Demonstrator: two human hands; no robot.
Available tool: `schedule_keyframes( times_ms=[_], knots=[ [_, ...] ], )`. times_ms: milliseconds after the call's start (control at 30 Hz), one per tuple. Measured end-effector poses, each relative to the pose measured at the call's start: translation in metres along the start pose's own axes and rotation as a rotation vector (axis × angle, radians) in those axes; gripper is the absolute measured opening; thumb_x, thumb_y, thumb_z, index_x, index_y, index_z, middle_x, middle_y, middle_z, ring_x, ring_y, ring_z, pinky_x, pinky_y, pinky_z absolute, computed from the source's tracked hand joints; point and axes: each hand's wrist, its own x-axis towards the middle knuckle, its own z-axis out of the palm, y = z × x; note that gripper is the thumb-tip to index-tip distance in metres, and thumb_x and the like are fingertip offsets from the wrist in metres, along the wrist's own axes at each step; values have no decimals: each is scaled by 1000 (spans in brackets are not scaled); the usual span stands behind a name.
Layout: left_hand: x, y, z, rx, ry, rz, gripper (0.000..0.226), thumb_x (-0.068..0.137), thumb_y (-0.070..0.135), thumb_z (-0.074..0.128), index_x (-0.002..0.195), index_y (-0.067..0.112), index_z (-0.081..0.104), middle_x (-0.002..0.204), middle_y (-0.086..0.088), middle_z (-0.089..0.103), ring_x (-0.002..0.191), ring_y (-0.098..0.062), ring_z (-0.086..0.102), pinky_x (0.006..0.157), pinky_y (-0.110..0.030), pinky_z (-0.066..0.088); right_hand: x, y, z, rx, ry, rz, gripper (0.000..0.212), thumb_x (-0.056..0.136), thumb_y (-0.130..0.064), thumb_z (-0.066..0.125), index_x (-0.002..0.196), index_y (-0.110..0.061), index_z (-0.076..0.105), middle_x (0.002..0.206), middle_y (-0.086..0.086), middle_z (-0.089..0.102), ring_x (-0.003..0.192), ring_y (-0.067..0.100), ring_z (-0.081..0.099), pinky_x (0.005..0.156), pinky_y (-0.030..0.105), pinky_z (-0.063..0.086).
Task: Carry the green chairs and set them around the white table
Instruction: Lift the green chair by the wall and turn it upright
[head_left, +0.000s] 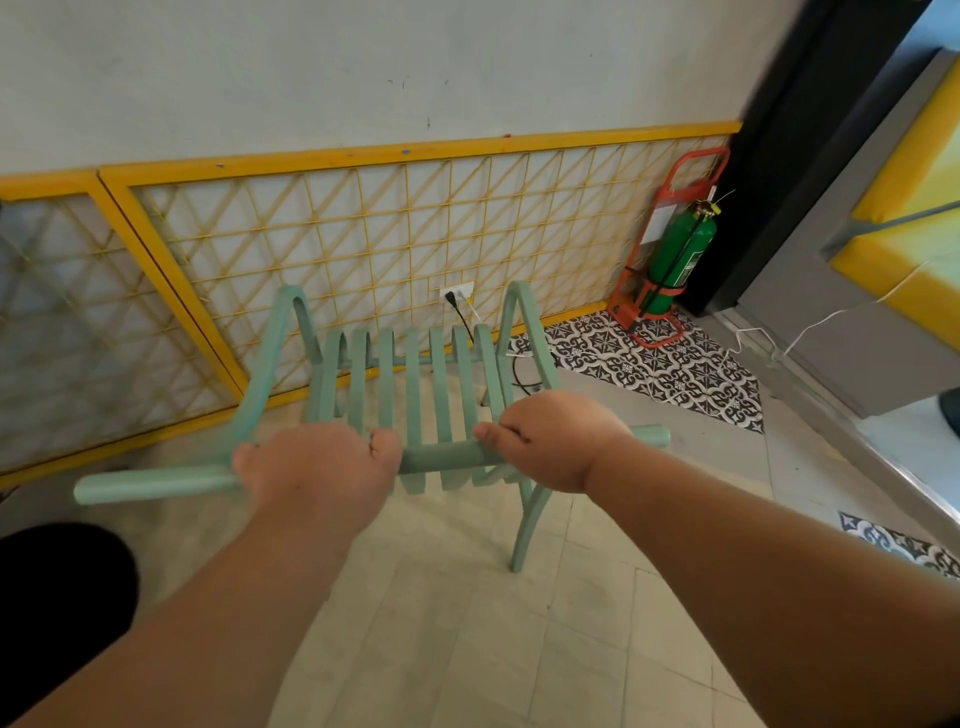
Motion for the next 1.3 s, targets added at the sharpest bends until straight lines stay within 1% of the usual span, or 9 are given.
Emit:
schedule_keyframes(
  times_ms=[267,500,700,867,1000,1067,1133,1200,1300],
  knots=[
    [-7,12,0,-16,-7,-31,70,82,46,0,64,20,63,63,0,60,60,-17,53,76,-40,40,-1,11,-5,-29,-13,6,67,99,-70,24,79,-21,66,75,4,68,68,20,66,65,41,60],
    [-18,30,-4,-48,-22,-58,65,96,50,13,65,20,62,64,1,59,61,-16,53,87,-45,42,-3,24,-12,-75,-24,31,65,100,-67,26,78,-21,66,70,0,66,63,15,63,58,33,54],
    [-17,29,-5,-36,-21,-50,65,96,52,14,66,21,62,63,1,58,60,-17,52,81,-44,40,-1,26,-9,-84,-11,21,65,100,-68,25,79,-21,65,74,2,68,66,18,64,65,41,59],
    [-18,16,-6,-115,10,76,62,96,66,14,78,26,57,72,4,58,67,-17,54,76,-41,42,-2,25,-7,-122,29,-21,61,99,-68,20,80,-26,61,75,-4,65,69,13,61,68,38,56],
    [-20,-13,-7,-260,28,241,54,91,73,26,86,30,58,81,10,61,77,-14,59,73,-39,49,-2,22,-3,-166,48,9,67,94,-75,15,81,-29,63,74,-5,66,68,11,62,62,33,53],
    [-16,-36,-8,-206,68,261,62,86,79,24,108,34,62,101,12,67,95,-16,62,79,-41,49,-2,20,-1,-145,89,35,74,86,-85,16,91,-31,66,81,-8,67,76,11,63,67,33,52],
    [-8,-62,-10,-115,79,238,72,83,82,24,129,38,57,120,10,66,114,-21,59,90,-45,46,-3,13,-2,-77,149,40,86,76,-94,19,115,-34,66,103,-10,70,96,14,63,82,39,54],
    [-1,-87,-11,-60,40,179,77,82,84,25,139,40,50,134,5,62,126,-25,53,98,-48,41,-4,2,-4,19,189,4,97,70,-99,23,130,-33,62,123,-9,68,112,17,62,94,44,54],
    [5,-118,-6,-15,-30,94,91,74,92,15,141,40,49,144,4,55,133,-26,48,102,-49,39,1,-23,-8,136,196,-80,86,76,-91,41,135,-31,60,135,-8,64,123,17,60,99,43,52]
  ],
)
